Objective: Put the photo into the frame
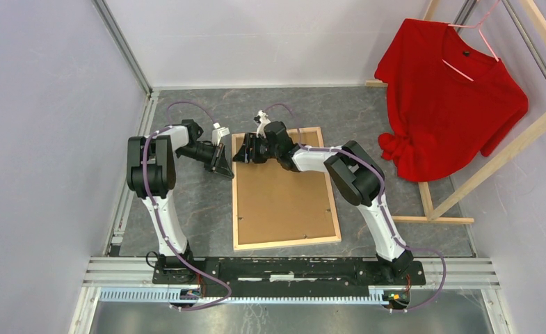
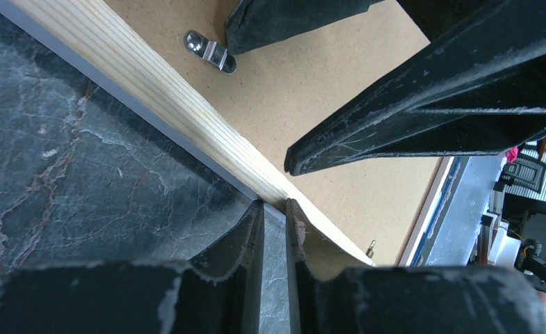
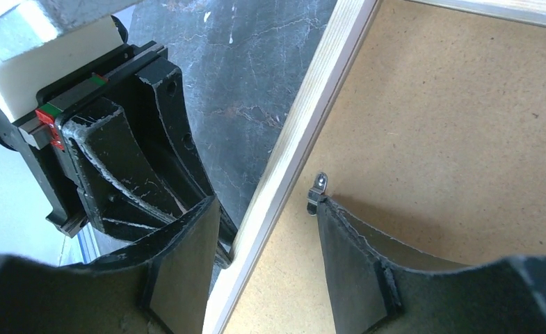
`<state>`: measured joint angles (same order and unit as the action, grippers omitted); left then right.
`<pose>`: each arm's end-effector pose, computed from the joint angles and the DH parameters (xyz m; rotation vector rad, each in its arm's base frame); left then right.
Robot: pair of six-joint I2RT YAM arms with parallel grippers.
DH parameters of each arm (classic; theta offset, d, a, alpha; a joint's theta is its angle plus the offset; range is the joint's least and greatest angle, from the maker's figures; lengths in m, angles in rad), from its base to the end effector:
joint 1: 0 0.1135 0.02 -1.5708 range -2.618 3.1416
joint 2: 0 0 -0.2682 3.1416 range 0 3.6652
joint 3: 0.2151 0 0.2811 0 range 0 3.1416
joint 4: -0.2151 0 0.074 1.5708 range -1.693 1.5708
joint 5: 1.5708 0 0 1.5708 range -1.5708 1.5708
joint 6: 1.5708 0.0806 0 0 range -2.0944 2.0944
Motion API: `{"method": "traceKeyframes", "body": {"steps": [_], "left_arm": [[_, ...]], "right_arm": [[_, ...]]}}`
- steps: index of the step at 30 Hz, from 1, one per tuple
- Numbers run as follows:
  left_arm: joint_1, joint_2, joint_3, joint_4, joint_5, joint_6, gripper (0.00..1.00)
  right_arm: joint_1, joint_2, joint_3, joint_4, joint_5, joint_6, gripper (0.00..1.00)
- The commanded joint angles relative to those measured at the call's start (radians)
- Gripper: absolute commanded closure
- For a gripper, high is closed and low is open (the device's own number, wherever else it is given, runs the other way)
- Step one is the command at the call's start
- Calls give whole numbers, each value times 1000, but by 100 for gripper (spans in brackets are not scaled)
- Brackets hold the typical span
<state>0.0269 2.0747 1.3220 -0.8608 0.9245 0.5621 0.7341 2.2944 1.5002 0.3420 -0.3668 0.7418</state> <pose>0.3873 -0.0539 0.0820 0.6680 2.5421 -1.2694 0.4017 0.4014 0.0954 -0.2506 2.2333 1.2465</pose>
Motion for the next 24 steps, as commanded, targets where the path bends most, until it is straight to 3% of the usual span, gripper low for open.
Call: {"method": "traceKeyframes", "body": {"steps": [1, 24], "left_arm": [[-6, 4, -19, 49, -35, 7, 78], [-7, -8, -27, 48, -40, 18, 80]], "right_arm": [[12, 39, 36, 14, -16, 10, 40], [15, 75, 67, 17, -15, 38, 43]]}}
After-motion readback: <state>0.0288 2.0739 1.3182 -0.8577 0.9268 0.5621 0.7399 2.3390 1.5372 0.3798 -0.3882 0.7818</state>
